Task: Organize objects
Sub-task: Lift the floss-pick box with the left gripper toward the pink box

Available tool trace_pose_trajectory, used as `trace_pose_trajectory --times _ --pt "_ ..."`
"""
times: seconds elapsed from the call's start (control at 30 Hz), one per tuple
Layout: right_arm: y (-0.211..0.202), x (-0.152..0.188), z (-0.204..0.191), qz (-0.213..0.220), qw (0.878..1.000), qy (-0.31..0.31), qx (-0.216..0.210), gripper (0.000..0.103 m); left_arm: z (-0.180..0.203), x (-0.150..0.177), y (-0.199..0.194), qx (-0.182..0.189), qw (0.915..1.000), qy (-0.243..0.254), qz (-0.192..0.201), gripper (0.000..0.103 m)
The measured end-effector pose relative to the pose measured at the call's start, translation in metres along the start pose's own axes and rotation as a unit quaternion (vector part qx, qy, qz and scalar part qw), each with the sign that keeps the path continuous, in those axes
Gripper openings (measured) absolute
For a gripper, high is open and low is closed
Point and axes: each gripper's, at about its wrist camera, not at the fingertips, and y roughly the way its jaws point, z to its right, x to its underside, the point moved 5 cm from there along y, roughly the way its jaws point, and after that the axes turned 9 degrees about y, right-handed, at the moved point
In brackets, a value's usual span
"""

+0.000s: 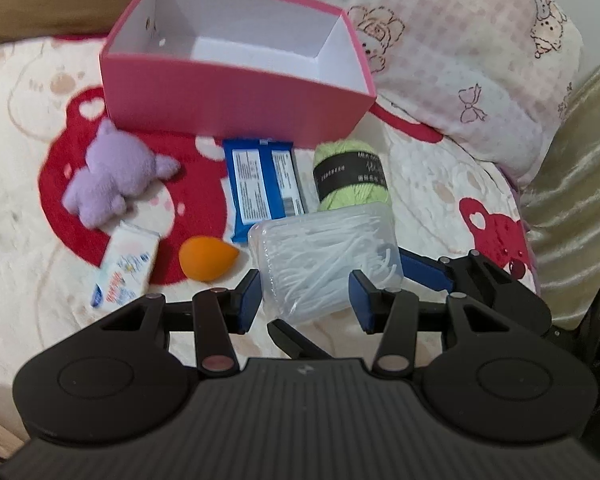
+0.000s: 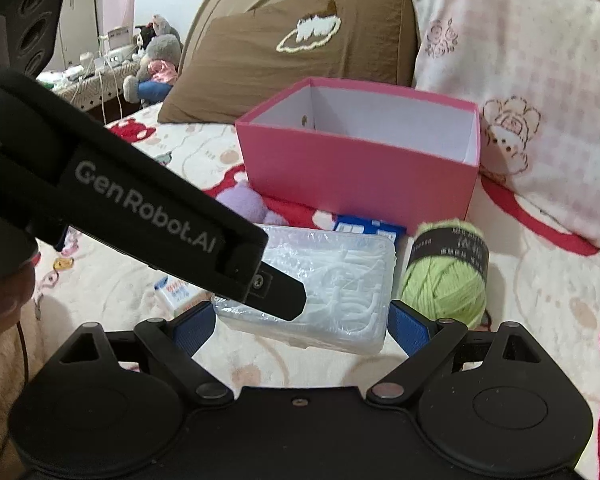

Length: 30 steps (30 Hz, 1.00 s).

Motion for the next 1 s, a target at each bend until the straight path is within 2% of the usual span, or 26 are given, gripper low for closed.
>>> trace_pose_trajectory --times 0.1,0.23,0.4,0.6,0.83,1.0 --pt "-0.002 -0.012 0.001 0.001 1.000 0.013 -0.017 0.095 0.004 -0.009 -0.010 -0.026 0.9995 0.016 -0.004 0.046" --pt "-0.005 -0.029 -0.003 -0.007 0.999 0.018 -0.037 0.094 0.005 -0.022 -0.025 -0.039 0.9988 0.032 0.002 0.046" --pt "-0.006 -0.052 -0.005 -0.008 0.998 0.020 -0.053 0.094 -0.003 -0.045 -0.038 -0.024 0.9995 0.022 0.004 0.047" --pt "-0.008 -0.083 -0.007 -0.009 0.999 0.010 -0.052 0.094 -0.006 -0.075 -0.050 -0.012 0.9996 0.026 0.006 0.047" --pt "-0.005 -0.125 -0.005 -0.032 0.998 0.004 -0.051 0.094 -0.018 -0.112 -0.055 0.012 0.9998 0.019 0.004 0.047" --pt "0.007 -0.159 -0.003 -0.051 0.998 0.004 -0.045 0.094 -0.028 -0.144 -0.055 0.014 0.9997 0.020 0.003 0.047"
